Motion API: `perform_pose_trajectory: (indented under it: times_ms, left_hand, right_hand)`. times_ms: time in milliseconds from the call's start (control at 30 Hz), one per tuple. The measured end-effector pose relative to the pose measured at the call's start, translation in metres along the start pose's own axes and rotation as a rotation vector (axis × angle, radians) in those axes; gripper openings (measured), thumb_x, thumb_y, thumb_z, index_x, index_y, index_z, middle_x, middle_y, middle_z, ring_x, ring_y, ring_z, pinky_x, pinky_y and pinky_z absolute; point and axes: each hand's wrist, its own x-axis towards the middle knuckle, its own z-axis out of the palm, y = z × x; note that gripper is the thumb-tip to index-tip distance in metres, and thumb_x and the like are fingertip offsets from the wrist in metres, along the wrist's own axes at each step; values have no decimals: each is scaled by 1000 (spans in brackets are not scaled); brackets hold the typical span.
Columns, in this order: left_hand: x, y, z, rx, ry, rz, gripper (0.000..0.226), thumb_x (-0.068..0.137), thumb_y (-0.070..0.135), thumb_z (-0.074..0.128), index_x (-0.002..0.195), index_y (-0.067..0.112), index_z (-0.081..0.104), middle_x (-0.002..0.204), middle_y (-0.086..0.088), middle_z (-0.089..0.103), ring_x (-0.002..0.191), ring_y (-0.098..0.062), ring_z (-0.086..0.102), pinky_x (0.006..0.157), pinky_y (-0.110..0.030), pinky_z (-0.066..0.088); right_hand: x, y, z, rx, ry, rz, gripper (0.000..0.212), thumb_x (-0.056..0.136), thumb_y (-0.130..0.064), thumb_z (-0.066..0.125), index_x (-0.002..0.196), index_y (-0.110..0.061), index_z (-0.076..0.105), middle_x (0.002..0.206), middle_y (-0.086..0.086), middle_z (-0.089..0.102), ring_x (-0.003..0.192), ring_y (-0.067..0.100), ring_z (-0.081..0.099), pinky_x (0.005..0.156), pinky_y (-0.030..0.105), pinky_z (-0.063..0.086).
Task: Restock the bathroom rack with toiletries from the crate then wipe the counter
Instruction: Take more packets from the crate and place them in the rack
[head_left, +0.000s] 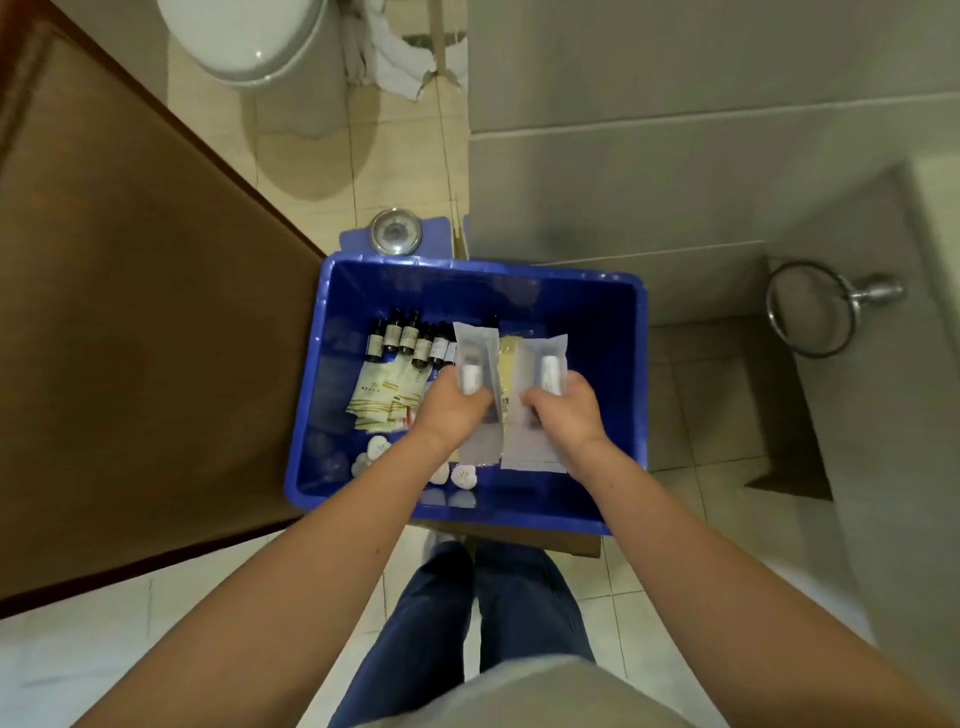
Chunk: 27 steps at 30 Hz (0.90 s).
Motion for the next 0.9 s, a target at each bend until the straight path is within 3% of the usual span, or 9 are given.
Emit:
perform_pose_trajectory:
  times_ms: [67, 267, 433, 500, 633, 800, 900]
  left_hand:
    - [-19, 14, -4, 27, -36, 36, 28, 87, 19, 58, 114, 9, 56, 105, -15, 65, 98, -32, 62, 87, -48, 53]
    - [-66, 43, -9, 98, -93, 164, 24, 88, 18, 57, 112, 12, 57, 103, -12, 65, 93, -29, 63, 85, -46, 54]
    - [-94, 59, -1, 213, -134, 306, 18, 92, 22, 57, 107, 17, 51, 91, -1, 57, 73, -11, 53, 57, -26, 41]
    - [-107, 66, 7, 244, -165, 358, 20, 93, 25, 57, 112, 19, 51, 91, 3, 55, 77, -11, 53, 59, -25, 41]
    - [-136, 80, 28, 274, -244, 450, 23, 95, 26, 55, 116, 19, 51, 104, -1, 56, 95, -21, 56, 76, -32, 46]
    - [-172, 101, 68, 281, -362, 564, 16, 96, 26, 56, 110, 23, 50, 97, 5, 57, 86, -10, 57, 66, -25, 44]
    - [-197, 109, 95, 274, -461, 619, 16, 95, 26, 57, 110, 25, 51, 98, 4, 61, 89, -11, 60, 70, -26, 49]
  right_hand:
    - [-22, -11, -8, 20, 15, -22, 21, 80, -5, 58, 100, -6, 54, 86, 9, 59, 73, 22, 57, 59, 34, 50]
    - [-81, -23, -38, 92, 83, -79, 13, 77, -1, 52, 85, -8, 44, 76, 9, 45, 63, 20, 47, 55, 32, 41]
    - [-124, -12, -64, 261, 178, -81, 29, 81, -3, 60, 105, -15, 52, 103, 14, 62, 93, 30, 63, 81, 46, 56]
    - [-138, -4, -77, 332, 215, -99, 28, 80, -5, 63, 103, -19, 54, 103, 12, 64, 94, 30, 65, 82, 50, 58]
    - [-167, 9, -105, 389, 341, -133, 26, 82, -11, 67, 96, -28, 53, 98, 4, 63, 88, 21, 64, 75, 39, 59]
    - [-206, 30, -145, 482, 479, -184, 33, 84, -16, 69, 113, -21, 54, 101, 1, 61, 91, 19, 62, 70, 32, 56]
    - [-230, 45, -171, 549, 567, -208, 32, 85, -17, 69, 113, -21, 54, 102, 2, 63, 93, 20, 62, 71, 32, 55]
